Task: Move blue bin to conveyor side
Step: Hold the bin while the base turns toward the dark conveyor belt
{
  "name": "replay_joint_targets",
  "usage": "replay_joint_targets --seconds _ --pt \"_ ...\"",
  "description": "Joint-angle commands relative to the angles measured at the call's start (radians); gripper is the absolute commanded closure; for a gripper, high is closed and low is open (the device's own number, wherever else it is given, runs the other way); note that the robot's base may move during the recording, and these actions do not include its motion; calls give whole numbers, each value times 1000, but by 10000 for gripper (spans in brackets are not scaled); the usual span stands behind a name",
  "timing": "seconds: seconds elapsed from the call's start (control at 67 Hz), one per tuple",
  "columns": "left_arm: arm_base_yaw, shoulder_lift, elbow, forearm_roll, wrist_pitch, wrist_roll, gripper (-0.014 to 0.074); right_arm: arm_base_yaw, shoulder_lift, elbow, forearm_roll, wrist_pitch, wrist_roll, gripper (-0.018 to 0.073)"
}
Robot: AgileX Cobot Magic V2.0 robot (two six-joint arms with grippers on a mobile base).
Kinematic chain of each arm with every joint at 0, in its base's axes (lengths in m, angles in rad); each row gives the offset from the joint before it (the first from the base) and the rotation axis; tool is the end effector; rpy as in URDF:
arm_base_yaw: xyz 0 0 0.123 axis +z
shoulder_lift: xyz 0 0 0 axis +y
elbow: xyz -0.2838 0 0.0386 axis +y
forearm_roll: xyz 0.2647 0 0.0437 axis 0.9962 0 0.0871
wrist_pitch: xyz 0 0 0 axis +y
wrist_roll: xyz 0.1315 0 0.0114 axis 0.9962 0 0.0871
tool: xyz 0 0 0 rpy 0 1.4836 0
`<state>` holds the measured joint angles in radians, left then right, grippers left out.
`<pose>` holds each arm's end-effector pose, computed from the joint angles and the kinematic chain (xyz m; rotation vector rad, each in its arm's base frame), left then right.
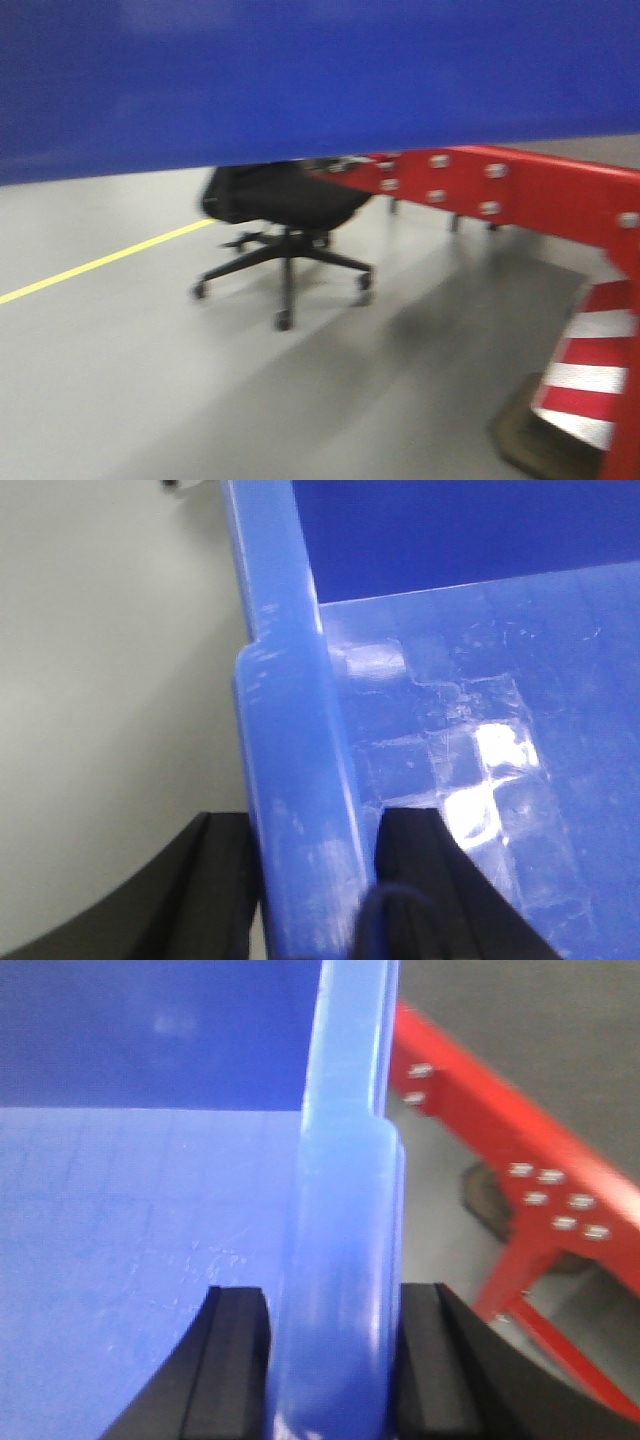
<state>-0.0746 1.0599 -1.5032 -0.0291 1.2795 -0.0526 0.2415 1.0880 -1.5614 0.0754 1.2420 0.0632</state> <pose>0.2110 -0.0195 0.4525 0.0299 2.3213 -0.1008 0.2117 0.0618 0.4689 -0.2123 2.2520 0.2564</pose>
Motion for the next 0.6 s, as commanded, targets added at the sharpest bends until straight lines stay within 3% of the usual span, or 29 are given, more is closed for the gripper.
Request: replay_joint_targets --seconds 0.0,0.582 --pt "-2 -18 -16 39 -74 17 605 -8 -21 -24 -65 -97 -19 637" --pt "-2 -18 -16 47 -74 17 605 -8 -21 -24 -65 -99 -19 637"
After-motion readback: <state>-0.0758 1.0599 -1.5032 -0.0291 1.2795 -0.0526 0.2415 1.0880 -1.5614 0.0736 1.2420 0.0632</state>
